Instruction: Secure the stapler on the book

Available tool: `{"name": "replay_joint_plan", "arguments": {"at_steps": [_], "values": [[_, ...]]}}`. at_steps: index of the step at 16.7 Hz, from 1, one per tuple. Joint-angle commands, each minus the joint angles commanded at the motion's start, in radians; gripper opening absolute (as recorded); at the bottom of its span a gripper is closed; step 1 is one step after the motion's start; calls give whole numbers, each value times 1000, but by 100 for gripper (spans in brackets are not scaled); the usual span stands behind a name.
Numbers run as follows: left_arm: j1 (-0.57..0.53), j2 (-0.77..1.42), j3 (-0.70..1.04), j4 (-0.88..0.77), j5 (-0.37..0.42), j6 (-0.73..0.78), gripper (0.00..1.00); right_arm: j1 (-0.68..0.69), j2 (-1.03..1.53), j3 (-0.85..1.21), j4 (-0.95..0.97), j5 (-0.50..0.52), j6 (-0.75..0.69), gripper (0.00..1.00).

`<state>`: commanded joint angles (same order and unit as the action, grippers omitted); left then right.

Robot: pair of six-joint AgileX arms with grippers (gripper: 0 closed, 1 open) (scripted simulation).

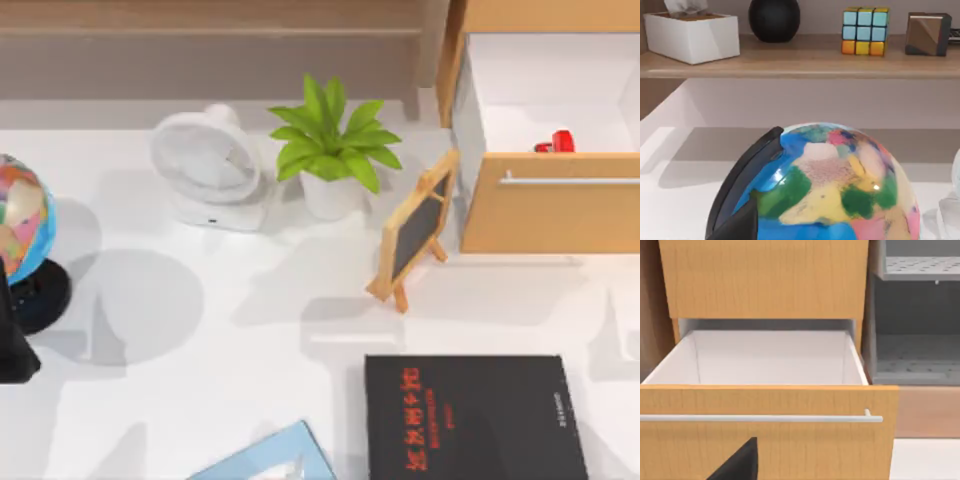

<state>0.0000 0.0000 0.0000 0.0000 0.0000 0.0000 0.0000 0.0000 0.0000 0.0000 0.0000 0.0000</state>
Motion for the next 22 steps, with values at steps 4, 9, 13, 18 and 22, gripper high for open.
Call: {"name": "replay_joint_plan", "arguments": {"at_steps": [4, 9, 13, 18, 22], "values": [[0, 0, 0, 0, 0, 0, 100, 3, 29, 29, -18, -4, -1, 100], [0, 0, 0, 0, 0, 0, 100, 27, 279, 265, -163, -27, -4, 100], [0, 0, 0, 0, 0, 0, 100, 54, 621, 579, -350, -45, 6, 100], [0, 0, 0, 0, 0, 0, 100, 91, 1139, 1055, -628, -49, 32, 100], [0, 0, 0, 0, 0, 0, 100, 115, 1569, 1446, -856, -36, 55, 100]]}}
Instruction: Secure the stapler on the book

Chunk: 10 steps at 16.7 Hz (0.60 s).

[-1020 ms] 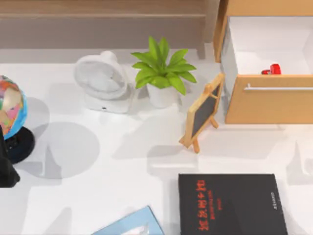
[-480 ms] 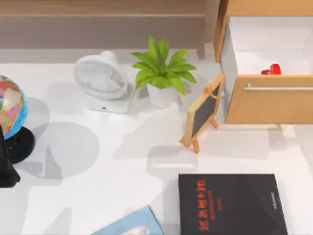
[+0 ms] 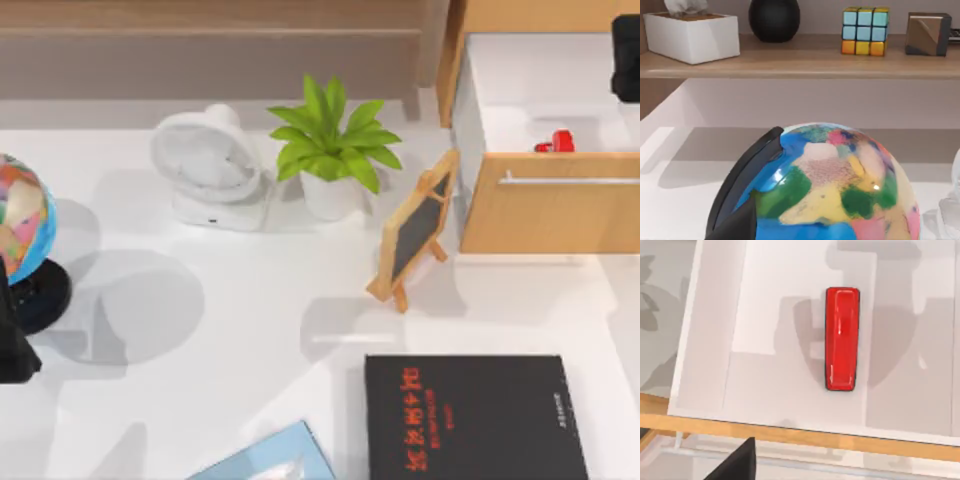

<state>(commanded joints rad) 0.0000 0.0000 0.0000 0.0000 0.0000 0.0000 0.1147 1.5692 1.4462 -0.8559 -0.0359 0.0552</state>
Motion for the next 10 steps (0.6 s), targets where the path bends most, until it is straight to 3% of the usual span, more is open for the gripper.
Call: {"name": "replay_joint_plan", "arguments": {"at_steps": [5, 10], "values": [[0, 0, 0, 0, 0, 0, 100, 16, 476, 430, -244, 26, 18, 100], [0, 0, 0, 0, 0, 0, 100, 18, 787, 717, -393, 44, 24, 100]]}}
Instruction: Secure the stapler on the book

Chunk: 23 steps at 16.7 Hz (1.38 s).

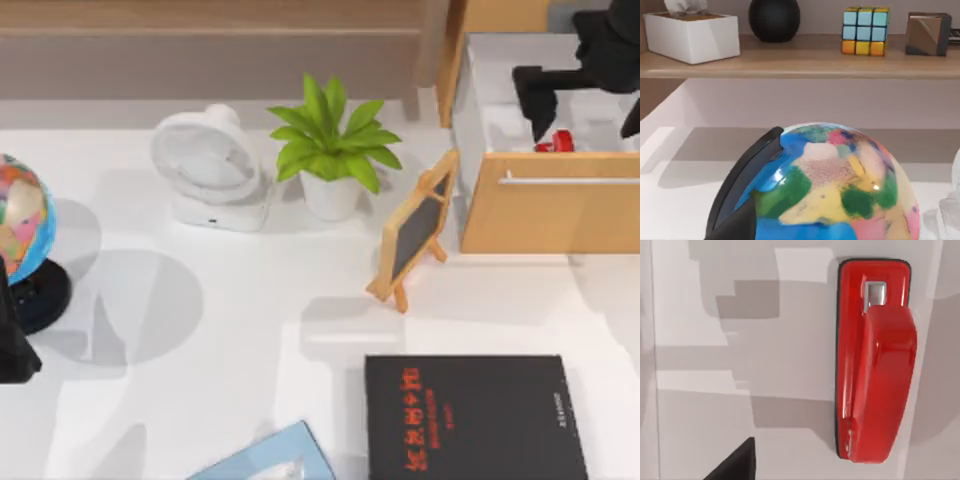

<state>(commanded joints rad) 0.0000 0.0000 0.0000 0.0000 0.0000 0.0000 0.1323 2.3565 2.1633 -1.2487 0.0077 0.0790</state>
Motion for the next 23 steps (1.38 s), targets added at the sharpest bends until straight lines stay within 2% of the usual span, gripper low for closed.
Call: {"name": "replay_joint_plan", "arguments": {"at_steps": [3, 9, 19, 23], "values": [[0, 0, 0, 0, 0, 0, 100, -1, 70, 70, -29, 3, 2, 100], [0, 0, 0, 0, 0, 0, 100, -5, 71, 69, -28, 2, 1, 100], [0, 0, 0, 0, 0, 0, 100, 40, -152, 72, -251, -1, 42, 100], [0, 0, 0, 0, 0, 0, 100, 37, -159, 63, -246, -4, 38, 100]]}}
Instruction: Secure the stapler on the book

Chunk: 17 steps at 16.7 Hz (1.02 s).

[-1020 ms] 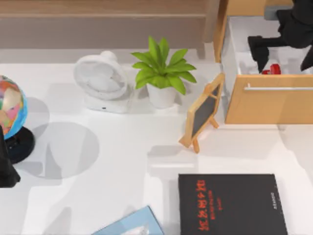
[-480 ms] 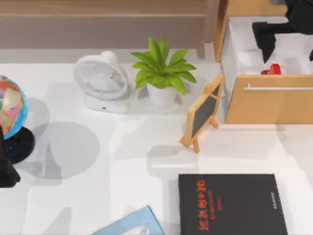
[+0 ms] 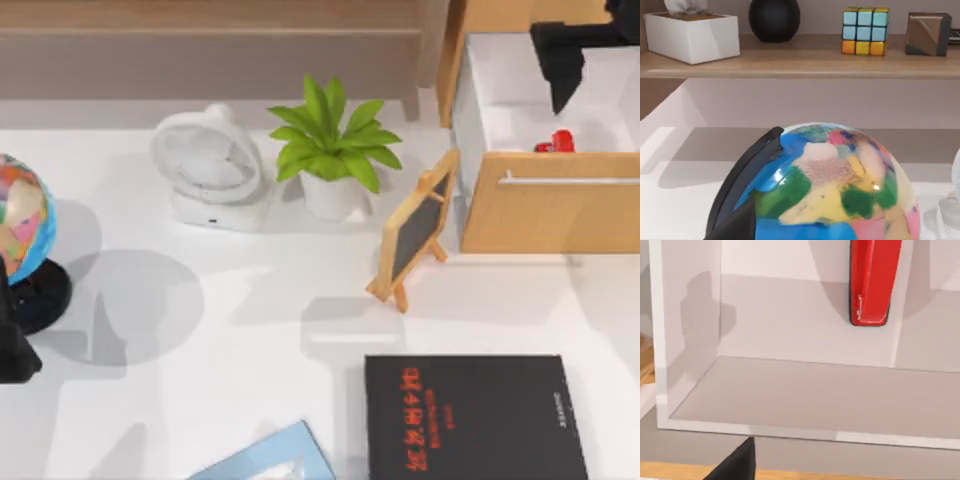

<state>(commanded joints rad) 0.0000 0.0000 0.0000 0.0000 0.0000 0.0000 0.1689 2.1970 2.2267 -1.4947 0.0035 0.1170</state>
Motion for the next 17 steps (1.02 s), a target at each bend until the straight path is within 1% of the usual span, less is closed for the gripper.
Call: {"name": "replay_joint_plan", "arguments": {"at_steps": [6, 10, 12, 17], "values": [[0, 0, 0, 0, 0, 0, 100, -34, 139, -85, 215, 6, -36, 100], [0, 0, 0, 0, 0, 0, 100, -33, 239, -121, 349, 9, -40, 100], [0, 0, 0, 0, 0, 0, 100, -37, 267, -119, 379, 8, -36, 100], [0, 0, 0, 0, 0, 0, 100, -38, 270, -119, 382, 8, -36, 100]]}}
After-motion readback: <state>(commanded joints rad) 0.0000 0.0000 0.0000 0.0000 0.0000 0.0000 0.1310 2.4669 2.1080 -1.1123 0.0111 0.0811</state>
